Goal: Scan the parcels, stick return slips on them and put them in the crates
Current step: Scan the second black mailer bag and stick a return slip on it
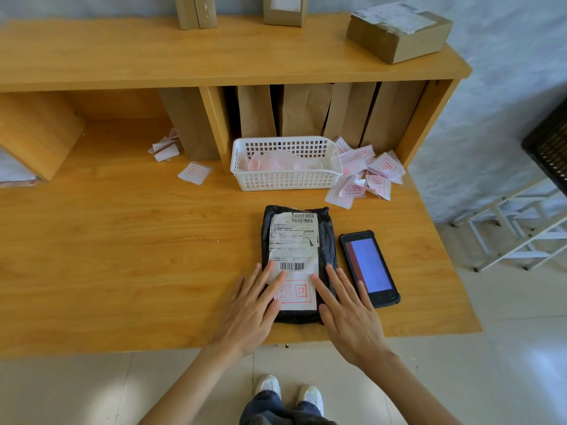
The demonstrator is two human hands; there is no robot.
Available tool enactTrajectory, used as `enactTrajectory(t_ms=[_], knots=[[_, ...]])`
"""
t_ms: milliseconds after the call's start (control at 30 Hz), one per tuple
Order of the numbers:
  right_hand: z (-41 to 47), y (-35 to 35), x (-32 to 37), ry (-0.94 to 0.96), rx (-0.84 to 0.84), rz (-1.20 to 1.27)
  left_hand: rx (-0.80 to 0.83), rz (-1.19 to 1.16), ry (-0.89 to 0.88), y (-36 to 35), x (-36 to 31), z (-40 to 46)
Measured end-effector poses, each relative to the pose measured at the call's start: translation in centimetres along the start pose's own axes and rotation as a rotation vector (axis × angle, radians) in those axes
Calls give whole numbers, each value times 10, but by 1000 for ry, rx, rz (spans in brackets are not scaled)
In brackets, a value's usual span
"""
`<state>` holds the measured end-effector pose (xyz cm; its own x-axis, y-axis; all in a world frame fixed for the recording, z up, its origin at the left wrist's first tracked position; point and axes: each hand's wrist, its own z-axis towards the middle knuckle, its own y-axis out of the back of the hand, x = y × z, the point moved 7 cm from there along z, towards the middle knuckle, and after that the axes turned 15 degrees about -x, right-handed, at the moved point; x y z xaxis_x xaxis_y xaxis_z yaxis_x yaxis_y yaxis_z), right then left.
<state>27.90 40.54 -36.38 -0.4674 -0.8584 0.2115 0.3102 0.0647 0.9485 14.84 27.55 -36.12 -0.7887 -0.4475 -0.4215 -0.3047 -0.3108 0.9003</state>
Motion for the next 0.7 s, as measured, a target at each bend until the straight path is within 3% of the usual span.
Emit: enactTrajectory(t_ms=[133, 267, 367, 533, 700], knots=[[10, 5, -1, -19, 15, 42, -79, -217, 137, 5, 0, 9], [45, 22, -15, -101, 50, 57, -188, -536, 496, 12, 13, 36], [81, 37, -36, -158, 83, -41, -150, -691, 751, 12, 19, 59], [132, 63, -76, -273, 123, -119, -36, -810, 951, -1, 21, 82], [154, 89, -104, -359, 126, -158, -85, -881, 1052, 3, 24, 84]])
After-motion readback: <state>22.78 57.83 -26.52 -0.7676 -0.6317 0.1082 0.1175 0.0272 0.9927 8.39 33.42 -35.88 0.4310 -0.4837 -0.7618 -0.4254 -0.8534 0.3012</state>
